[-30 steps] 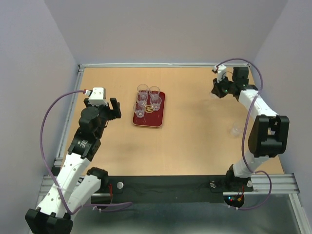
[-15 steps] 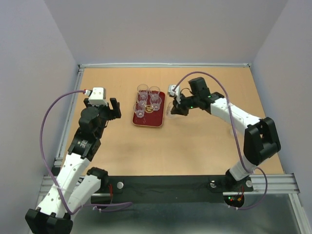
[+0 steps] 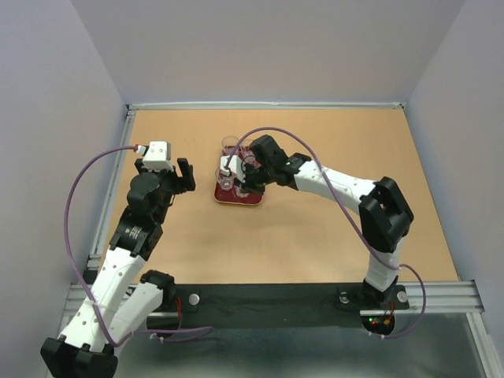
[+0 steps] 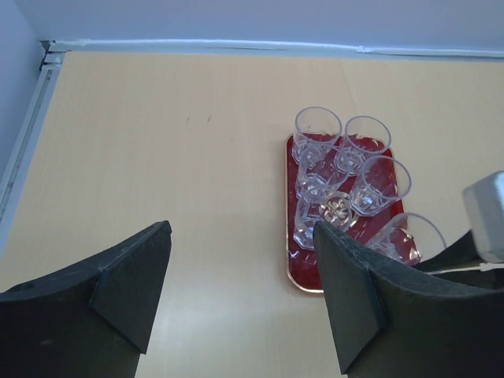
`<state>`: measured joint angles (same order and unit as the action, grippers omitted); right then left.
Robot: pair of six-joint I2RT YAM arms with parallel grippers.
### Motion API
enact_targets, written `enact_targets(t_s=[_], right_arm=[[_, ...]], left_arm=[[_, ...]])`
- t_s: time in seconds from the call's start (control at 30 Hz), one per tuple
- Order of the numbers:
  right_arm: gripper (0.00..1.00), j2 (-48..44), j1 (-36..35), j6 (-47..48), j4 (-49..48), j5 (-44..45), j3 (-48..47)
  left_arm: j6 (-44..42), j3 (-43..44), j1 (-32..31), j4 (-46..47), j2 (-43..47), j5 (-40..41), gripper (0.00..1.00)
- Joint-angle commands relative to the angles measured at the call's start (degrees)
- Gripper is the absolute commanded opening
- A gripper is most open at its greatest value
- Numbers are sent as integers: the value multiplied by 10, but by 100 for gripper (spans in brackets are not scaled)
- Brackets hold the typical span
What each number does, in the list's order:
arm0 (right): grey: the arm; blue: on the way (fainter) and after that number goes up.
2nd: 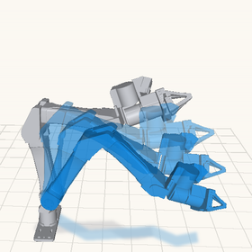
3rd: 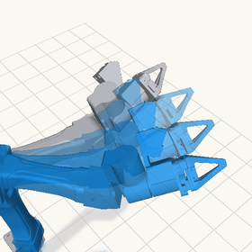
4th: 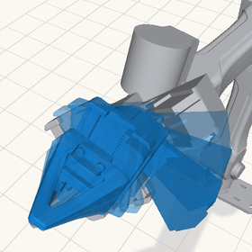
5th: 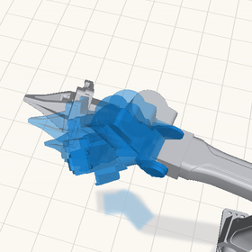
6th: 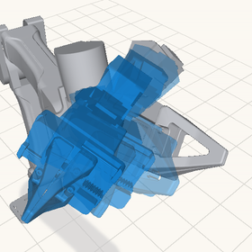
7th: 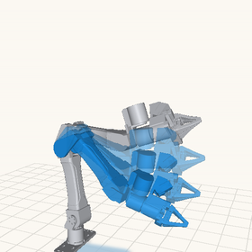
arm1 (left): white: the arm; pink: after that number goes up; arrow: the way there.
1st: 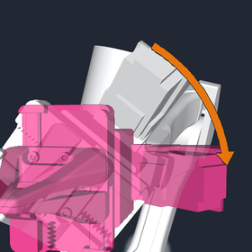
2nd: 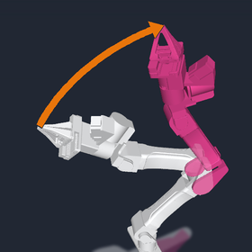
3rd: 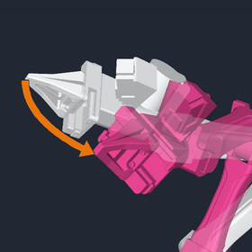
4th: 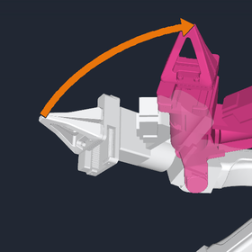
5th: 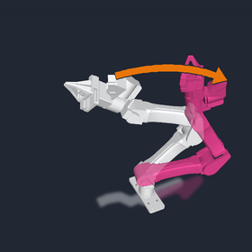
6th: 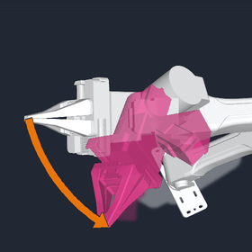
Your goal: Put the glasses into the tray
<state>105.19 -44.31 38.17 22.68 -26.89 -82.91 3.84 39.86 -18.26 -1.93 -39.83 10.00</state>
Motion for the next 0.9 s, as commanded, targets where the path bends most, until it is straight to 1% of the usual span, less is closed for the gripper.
enact_targets(t_s=[0.0, 0.17, 0.5, 0.8, 0.87], right_arm=[[0, 33, -4, -4, -6, 66, -48], [2, 73, -4, -12, -7, 98, -86], [10, 106, -4, -18, -7, 104, -124], [28, 100, -4, -24, -7, 95, -124], [29, 99, -4, -26, -6, 93, -125]], left_arm=[[-7, -6, 0, 29, 13, 8, 83], [-7, -6, 0, 29, 14, 6, 84], [-8, -5, 0, 29, 16, 7, 84], [-8, -6, 0, 28, 16, 7, 84], [-8, -6, 0, 29, 17, 8, 84]])
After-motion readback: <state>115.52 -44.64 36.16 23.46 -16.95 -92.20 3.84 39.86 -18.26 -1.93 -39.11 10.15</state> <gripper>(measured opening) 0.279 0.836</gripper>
